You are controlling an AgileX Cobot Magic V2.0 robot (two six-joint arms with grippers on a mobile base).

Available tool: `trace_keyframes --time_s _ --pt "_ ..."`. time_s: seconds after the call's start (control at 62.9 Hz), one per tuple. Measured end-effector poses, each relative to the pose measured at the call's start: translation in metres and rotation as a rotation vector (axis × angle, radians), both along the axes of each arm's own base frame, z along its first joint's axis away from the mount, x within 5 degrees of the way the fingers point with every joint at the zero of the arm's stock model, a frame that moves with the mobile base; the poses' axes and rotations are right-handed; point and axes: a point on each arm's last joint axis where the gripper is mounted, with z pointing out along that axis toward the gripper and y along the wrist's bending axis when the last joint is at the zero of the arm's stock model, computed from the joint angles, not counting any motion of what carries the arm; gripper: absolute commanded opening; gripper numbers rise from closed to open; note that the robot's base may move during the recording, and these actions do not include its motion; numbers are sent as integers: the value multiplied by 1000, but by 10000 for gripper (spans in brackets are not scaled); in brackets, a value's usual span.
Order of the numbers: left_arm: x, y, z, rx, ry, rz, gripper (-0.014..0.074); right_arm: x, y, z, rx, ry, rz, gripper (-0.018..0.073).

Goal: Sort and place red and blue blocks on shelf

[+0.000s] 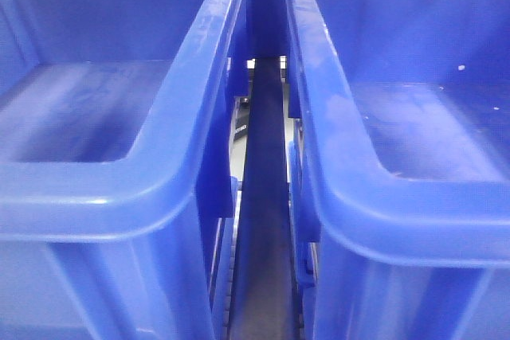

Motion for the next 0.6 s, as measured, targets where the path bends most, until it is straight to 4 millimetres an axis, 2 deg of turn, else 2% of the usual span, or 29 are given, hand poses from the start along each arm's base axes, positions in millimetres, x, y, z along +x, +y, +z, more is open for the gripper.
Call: trace_keyframes --time_s 0.143,0.223,0.54,0.604 --pt "0 0 0 0 0 0 406 0 0 0 0 0 0 589" --pt "0 0 0 -3 1 1 338 0 0 0 0 0 0 543" --pt "-1 0 1 -7 -6 1 123 0 0 0 0 0 0 132" --pt "-2 1 3 -9 -16 1 126 0 0 0 0 0 0 82"
